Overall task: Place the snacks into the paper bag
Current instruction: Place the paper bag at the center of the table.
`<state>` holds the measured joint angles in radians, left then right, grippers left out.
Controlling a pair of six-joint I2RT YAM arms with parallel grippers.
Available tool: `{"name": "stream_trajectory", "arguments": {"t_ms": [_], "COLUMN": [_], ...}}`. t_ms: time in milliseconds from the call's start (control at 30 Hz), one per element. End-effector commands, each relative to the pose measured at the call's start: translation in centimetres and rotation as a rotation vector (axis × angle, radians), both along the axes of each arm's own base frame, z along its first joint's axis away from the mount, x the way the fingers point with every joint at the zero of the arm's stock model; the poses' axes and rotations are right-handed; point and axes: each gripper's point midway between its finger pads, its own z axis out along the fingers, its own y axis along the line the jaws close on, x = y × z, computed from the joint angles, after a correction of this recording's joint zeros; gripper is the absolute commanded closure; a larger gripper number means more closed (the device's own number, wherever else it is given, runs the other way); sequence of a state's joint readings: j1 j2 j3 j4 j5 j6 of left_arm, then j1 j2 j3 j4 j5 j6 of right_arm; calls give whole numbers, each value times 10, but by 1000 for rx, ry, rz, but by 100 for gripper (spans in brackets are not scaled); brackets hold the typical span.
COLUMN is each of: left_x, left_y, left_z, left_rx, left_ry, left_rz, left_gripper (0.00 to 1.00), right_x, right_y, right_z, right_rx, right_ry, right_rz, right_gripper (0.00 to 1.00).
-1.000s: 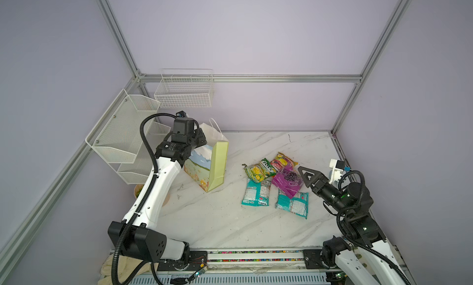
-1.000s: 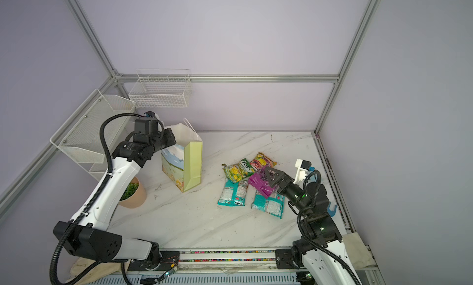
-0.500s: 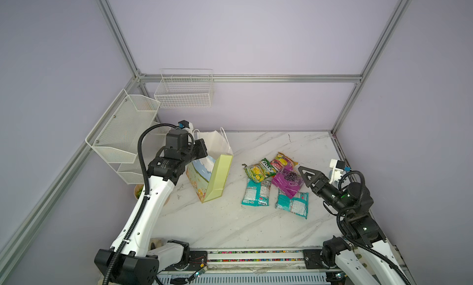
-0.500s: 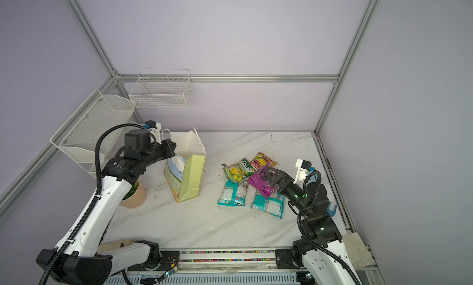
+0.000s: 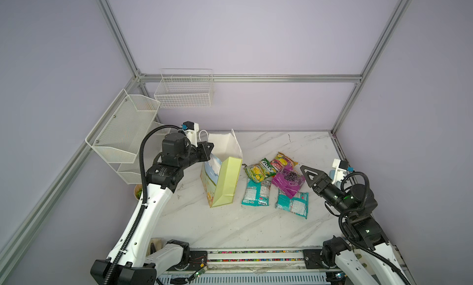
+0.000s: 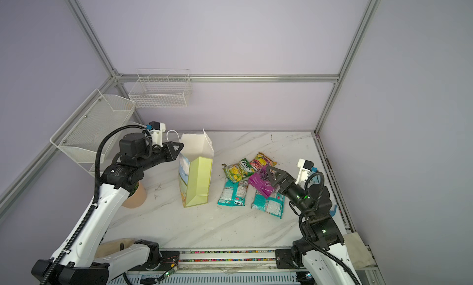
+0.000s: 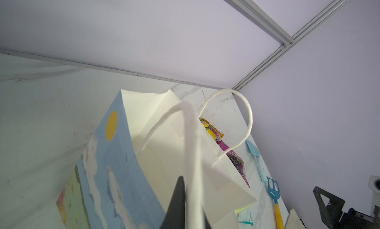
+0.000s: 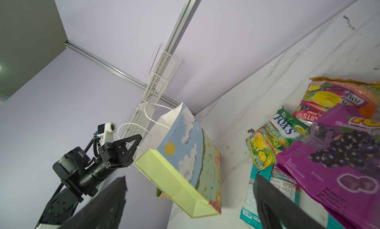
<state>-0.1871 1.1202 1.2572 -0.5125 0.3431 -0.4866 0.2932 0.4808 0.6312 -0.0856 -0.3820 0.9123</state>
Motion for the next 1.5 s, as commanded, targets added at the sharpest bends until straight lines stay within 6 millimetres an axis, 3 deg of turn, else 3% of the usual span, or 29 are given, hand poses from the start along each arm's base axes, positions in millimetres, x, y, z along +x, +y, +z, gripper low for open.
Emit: {"name": "stream_trajectory", "arguments": {"t_ms": [0, 333, 633, 900, 1067, 1200, 1467], "left_x": [-14, -48, -53, -40, -35, -41, -58], "left_y": [-8, 2, 25, 41, 33, 23, 29], "left_z": [3, -72, -87, -66, -41, -18, 18], "left_rx": [-39, -18, 70, 91, 55, 11, 5], "left_ry": [-65, 34, 64, 16, -15, -52, -134], "left_rz": [-67, -45, 58, 123, 78, 27, 50], "left_gripper": [99, 94, 68, 63, 56, 47, 42], "right_x": [-5, -3, 2, 8, 13, 17, 23], "right_y": [0, 2, 5, 8, 11, 12, 18], "right_z": [19, 17, 16, 16, 14, 12, 8], "right_rx": [33, 36, 45, 36, 22, 16, 13], "right_ry": [-46, -47, -46, -51, -51, -51, -44], "right_rz": [5, 13, 23, 32, 35, 37, 49], "right_gripper": [3, 3, 3, 3, 3, 3, 3]}}
